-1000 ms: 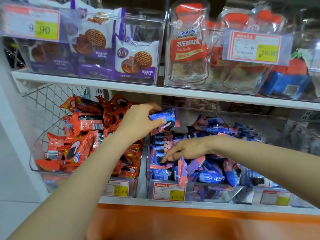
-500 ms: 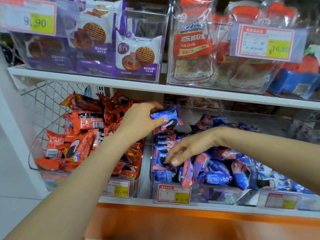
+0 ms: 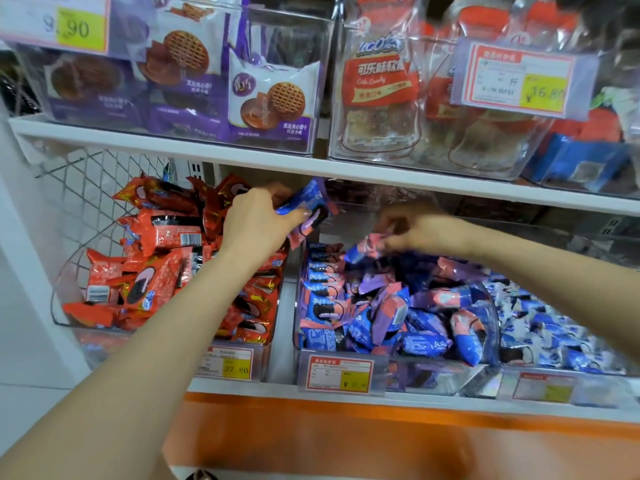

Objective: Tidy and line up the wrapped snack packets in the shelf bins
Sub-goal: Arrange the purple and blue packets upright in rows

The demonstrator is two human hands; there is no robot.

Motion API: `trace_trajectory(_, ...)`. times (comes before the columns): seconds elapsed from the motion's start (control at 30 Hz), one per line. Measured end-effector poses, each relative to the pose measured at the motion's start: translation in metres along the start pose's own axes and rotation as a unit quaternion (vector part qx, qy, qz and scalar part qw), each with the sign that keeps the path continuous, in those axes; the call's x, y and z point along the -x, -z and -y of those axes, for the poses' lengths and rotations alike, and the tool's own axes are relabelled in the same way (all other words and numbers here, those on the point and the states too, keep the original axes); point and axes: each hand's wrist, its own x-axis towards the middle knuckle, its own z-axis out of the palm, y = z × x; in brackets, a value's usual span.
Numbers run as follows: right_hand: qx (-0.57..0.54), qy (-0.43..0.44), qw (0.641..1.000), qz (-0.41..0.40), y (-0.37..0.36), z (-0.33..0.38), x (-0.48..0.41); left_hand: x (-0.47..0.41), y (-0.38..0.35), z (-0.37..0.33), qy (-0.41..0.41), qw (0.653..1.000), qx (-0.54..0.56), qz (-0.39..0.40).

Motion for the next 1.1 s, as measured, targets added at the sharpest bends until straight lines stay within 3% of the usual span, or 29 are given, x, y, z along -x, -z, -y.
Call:
trace_trajectory(0.07,0.1,-0.012,0.994,-0.044,-0.011,-0.007,-0.025,0.0,-0.001,0.0,0.01,1.0,0.001,0.001)
trace_trajectory(0.23,0.236,-0.018,0.953,0.188,-0.046,-0.023,-0.061,0.0,-0.003,-0.003,0.001,1.0,0.024,0.019)
trace_trajectory(0.33,0.196,0.005,0.969,0.152,-0.032,-0.012,-0.053,-0.001,-0.002,-0.003,-0.017,0.999,0.018,0.035)
trace_trajectory(0.4,0.054,0.005,0.988,0.142,-0.018,0.004,-0.035,-0.001,-0.003,-0.004,-0.022,0.999,0.009,0.045)
trace_trajectory(0.47,-0.059,0.002,0.982,0.179,-0.016,0.024,-0.011,0.0,-0.004,-0.005,-0.023,0.999,0.006,0.049)
trace_trajectory(0.6,0.042,0.01,0.96,0.278,-0.053,0.049,0.016,0.002,-0.007,-0.01,-0.021,0.998,0.016,0.048)
trace_trajectory(0.7,0.118,0.021,0.948,0.295,-0.08,0.054,0.016,0.005,-0.006,-0.013,-0.022,0.998,0.027,0.045)
trace_trajectory(0.77,0.1,0.018,0.948,0.3,-0.084,0.055,0.011,0.006,-0.005,-0.014,-0.028,0.998,0.028,0.042)
trace_trajectory(0.93,-0.093,-0.085,0.96,0.249,-0.053,0.043,-0.004,0.006,0.001,-0.008,-0.024,0.999,0.026,0.03)
trace_trajectory(1.0,-0.166,-0.149,0.957,0.185,-0.043,0.03,-0.018,0.005,0.004,-0.005,-0.01,0.999,0.035,0.012)
trace_trajectory(1.1,-0.174,-0.215,0.96,0.038,-0.039,0.014,-0.042,0.003,0.006,-0.003,0.005,0.999,0.045,0.002)
